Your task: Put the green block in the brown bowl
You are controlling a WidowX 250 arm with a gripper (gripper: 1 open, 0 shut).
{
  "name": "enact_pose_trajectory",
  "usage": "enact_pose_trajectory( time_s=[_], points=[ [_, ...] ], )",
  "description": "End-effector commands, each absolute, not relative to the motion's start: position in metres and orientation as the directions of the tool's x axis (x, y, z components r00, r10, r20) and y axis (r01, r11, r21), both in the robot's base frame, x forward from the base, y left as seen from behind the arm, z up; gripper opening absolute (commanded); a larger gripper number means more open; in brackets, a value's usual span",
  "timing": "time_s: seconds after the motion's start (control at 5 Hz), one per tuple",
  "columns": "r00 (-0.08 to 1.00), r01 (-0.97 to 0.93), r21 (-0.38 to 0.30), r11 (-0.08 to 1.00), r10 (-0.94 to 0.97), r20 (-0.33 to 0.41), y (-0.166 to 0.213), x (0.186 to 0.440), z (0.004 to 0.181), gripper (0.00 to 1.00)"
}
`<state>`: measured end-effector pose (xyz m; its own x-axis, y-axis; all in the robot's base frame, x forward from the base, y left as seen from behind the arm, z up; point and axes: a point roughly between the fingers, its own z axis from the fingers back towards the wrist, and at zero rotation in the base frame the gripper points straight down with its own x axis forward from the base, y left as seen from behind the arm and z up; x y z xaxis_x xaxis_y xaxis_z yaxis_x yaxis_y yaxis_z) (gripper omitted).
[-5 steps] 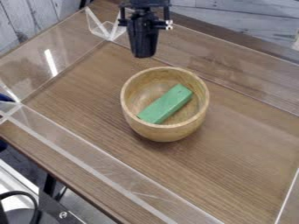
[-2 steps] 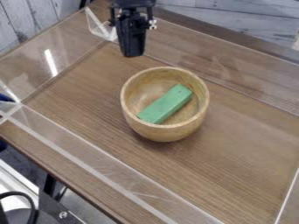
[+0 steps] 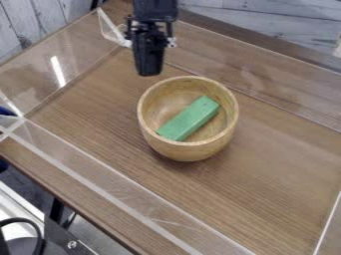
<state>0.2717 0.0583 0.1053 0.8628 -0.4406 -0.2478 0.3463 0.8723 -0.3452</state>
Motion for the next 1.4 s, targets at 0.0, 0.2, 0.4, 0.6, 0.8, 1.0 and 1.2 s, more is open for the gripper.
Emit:
enact_pose_trajectory(
  time_s=[0.0,0.2,0.4,0.6,0.8,1.0,1.2],
  points=[
    [0.868,0.42,-0.281,0.863,-0.472,-0.151,0.049,0.269,0.128,0.0],
    [0.876,0.439,-0.259,0.86,-0.474,-0.092,0.049,0.262,0.144,1.0],
    [0.867,0.453,-0.284,0.845,-0.491,-0.078,0.049,0.261,0.137,0.0],
    [0.857,0.468,-0.312,0.827,-0.511,-0.069,0.048,0.261,0.127,0.0],
    [0.86,0.465,-0.31,0.829,-0.506,-0.065,0.056,0.263,0.131,0.0],
    [0.859,0.468,-0.31,0.828,-0.508,-0.059,0.06,0.264,0.135,0.0],
    [0.859,0.469,-0.312,0.826,-0.509,-0.057,0.066,0.265,0.136,0.0]
  ],
)
